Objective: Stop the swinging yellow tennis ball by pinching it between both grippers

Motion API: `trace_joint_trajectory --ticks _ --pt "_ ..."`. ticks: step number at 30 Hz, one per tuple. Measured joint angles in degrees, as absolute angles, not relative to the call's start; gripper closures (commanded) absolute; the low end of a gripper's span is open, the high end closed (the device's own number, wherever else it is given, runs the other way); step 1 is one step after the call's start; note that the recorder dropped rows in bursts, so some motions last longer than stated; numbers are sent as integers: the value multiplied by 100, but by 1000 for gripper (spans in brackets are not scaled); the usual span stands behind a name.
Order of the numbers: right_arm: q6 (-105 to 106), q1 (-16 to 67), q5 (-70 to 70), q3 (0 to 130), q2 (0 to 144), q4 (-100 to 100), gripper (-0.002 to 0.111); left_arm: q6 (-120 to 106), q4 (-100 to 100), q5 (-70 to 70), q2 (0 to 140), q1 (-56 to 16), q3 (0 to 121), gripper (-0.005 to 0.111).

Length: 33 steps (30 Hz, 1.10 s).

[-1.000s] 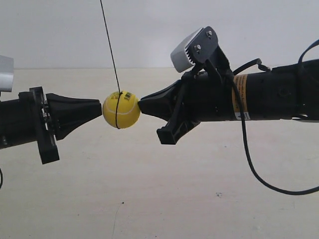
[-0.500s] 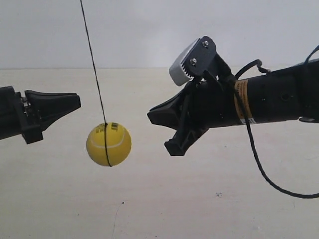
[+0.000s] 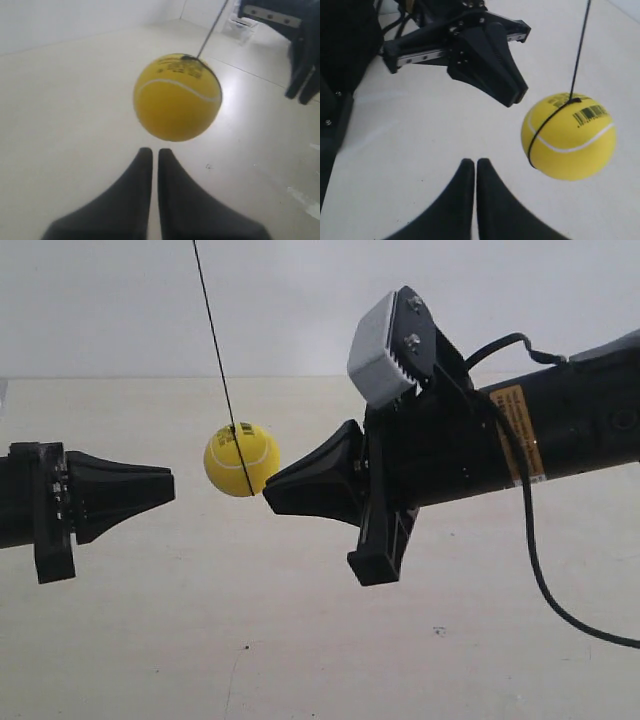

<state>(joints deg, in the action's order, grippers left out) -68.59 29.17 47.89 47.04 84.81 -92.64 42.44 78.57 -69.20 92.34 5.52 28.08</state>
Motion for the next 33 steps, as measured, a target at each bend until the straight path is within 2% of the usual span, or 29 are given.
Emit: trace_joint_trajectory --ticks 7,33 --pt "-6625 2917 4497 4718 8710 -8815 108 3850 7528 -6932 9234 229 2808 102" --pt "-6522 2917 5083 4722 9054 -8516 108 3785 7423 -6933 9234 225 2808 102"
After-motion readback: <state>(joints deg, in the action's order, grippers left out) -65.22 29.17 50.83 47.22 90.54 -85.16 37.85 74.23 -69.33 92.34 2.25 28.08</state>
